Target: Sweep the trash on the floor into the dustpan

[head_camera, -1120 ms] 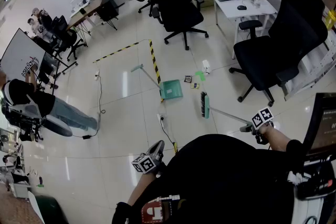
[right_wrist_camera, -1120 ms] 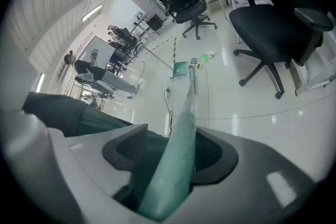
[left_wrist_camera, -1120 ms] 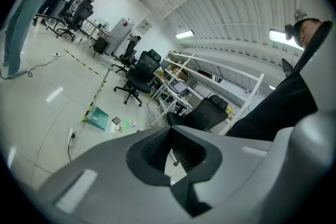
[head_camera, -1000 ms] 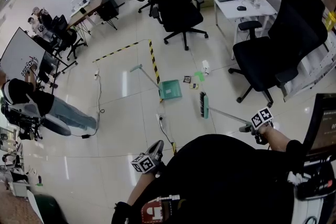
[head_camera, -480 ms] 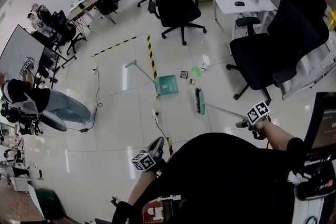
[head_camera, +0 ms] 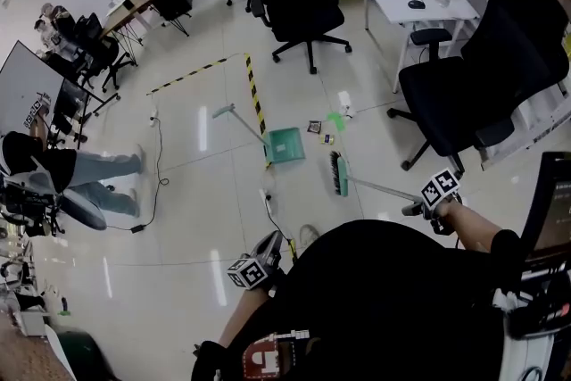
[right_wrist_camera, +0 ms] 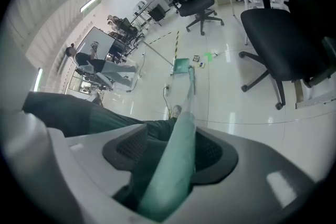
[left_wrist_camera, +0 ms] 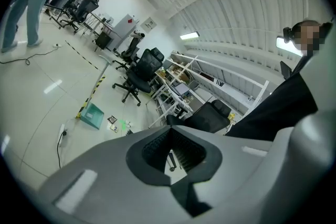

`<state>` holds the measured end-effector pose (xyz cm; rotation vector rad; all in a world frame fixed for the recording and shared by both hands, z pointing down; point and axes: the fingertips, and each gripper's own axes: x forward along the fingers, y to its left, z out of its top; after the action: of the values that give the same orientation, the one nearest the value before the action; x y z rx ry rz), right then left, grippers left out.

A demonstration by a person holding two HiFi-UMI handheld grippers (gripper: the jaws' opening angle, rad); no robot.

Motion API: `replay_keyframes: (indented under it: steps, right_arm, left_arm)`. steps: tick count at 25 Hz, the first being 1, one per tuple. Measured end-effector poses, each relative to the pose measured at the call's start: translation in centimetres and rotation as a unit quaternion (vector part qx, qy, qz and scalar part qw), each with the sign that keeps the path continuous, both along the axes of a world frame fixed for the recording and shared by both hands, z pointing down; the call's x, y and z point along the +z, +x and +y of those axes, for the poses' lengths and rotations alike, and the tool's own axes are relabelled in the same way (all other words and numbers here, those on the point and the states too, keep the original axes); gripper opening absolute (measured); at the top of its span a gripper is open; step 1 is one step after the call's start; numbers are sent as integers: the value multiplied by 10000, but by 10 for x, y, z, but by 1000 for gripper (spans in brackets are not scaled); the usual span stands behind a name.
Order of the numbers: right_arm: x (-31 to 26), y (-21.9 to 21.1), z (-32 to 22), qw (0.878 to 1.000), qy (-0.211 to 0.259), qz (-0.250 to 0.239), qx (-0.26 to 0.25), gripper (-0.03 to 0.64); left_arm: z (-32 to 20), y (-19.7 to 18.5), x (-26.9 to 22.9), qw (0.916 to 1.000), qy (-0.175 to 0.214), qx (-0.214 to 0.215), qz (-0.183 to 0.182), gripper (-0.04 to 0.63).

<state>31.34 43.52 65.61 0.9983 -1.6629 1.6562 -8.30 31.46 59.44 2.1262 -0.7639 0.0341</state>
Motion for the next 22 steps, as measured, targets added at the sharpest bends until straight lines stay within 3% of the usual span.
replay_keyframes:
  steps: [7,13,22]
  right_arm:
    - [-15,-43,-80,9981,-179,310,509,250]
    - [-28,-55,-160,9950,-330,694,643,248]
    - [3,-30,-260,9918,-803,969,210,242]
  left_arm:
    - [-119,-57,0,9990,93,364,250,-2]
    - [-197,-102,2,9980,124,620,-15,-2]
    - [-254,-100,2,9991,-47,364,-199,-2]
